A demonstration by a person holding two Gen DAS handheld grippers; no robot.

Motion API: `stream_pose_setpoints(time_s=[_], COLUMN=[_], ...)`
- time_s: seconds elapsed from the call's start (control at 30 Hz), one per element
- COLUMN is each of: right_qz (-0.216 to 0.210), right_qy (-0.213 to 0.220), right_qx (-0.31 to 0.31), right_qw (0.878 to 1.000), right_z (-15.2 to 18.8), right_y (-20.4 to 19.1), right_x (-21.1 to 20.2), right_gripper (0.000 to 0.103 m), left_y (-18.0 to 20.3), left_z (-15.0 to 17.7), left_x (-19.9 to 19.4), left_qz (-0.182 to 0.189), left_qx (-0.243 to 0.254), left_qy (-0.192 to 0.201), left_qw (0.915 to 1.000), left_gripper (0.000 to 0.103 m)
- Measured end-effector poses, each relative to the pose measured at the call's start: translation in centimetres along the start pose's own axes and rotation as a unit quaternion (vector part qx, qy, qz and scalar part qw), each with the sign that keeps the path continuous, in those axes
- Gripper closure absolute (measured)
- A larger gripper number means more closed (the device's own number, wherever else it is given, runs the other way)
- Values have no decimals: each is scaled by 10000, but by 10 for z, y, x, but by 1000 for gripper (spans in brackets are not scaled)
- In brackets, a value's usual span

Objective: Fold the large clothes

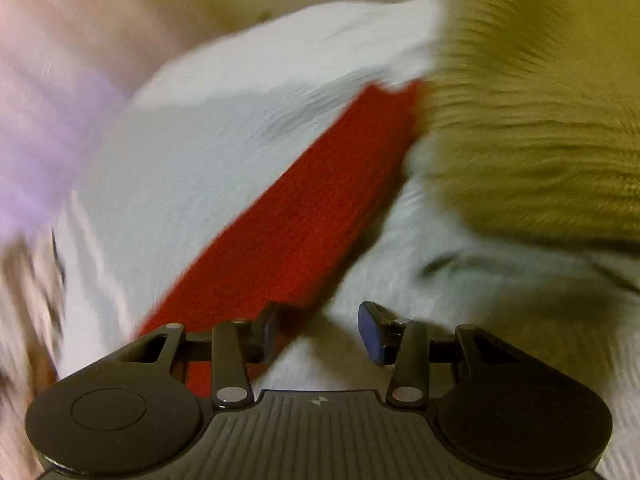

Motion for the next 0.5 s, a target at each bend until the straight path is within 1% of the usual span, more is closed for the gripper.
stream_pose_setpoints(time_s=[0.07, 0.1, 0.13, 0.17, 0.2, 0.23, 0.27, 0.3, 0.37, 0.43, 0.5], right_qz=[-384, -475, -416, -262, -135, 16, 88, 40, -427, -1066, -1725], right_qy=[189, 214, 257, 293, 463, 765, 1140, 1469, 1912, 2069, 1905], right_qx=[287, 370, 401, 289, 61, -427, -1115, -1668, -2535, -3293, -4113], right_qw=[9987, 9980, 9980, 9988, 9988, 9962, 9872, 9750, 9473, 9151, 8745], right_z=[-9, -9, -9, -9, -9, -8, -4, 2, 33, 85, 158], right_y=[2, -1, -6, -13, -24, -45, -75, -103, -167, -223, -270], right_x=[11, 16, 19, 18, 11, -4, -24, -44, -86, -122, -149], right_gripper=[63, 71, 94, 100, 101, 101, 101, 101, 101, 101, 101], left_y=[-1, -2, -2, -4, -3, -3, -4, -8, -20, -37, -54], left_z=[6, 8, 9, 9, 8, 7, 5, 3, 3, 5, 8], left_x=[-1, -1, -1, -2, -5, -9, -12, -16, -22, -28, -32], left_qz=[-5, -5, 12, 29, 71, 143, 169, 188, 215, 128, 129], left_qx=[-296, -403, -488, -530, -552, -494, -429, -354, -387, -554, -762], left_qy=[25, 33, 24, 2, -2, 27, 55, 103, 149, 131, 129], left_qw=[9996, 9992, 9988, 9986, 9985, 9987, 9989, 9991, 9989, 9983, 9969], left_gripper=[63, 63, 63, 64, 64, 64, 64, 64, 64, 64, 64])
Point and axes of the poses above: each gripper's, at about its wrist camera, not at the fingertips, and x roughly the way its jaws point, y to its right, z to its underside, the point moved 4 cm from there along x, roughly the way its jaws point, and after that the axes turned 9 degrees about z, right-handed, at the moved point
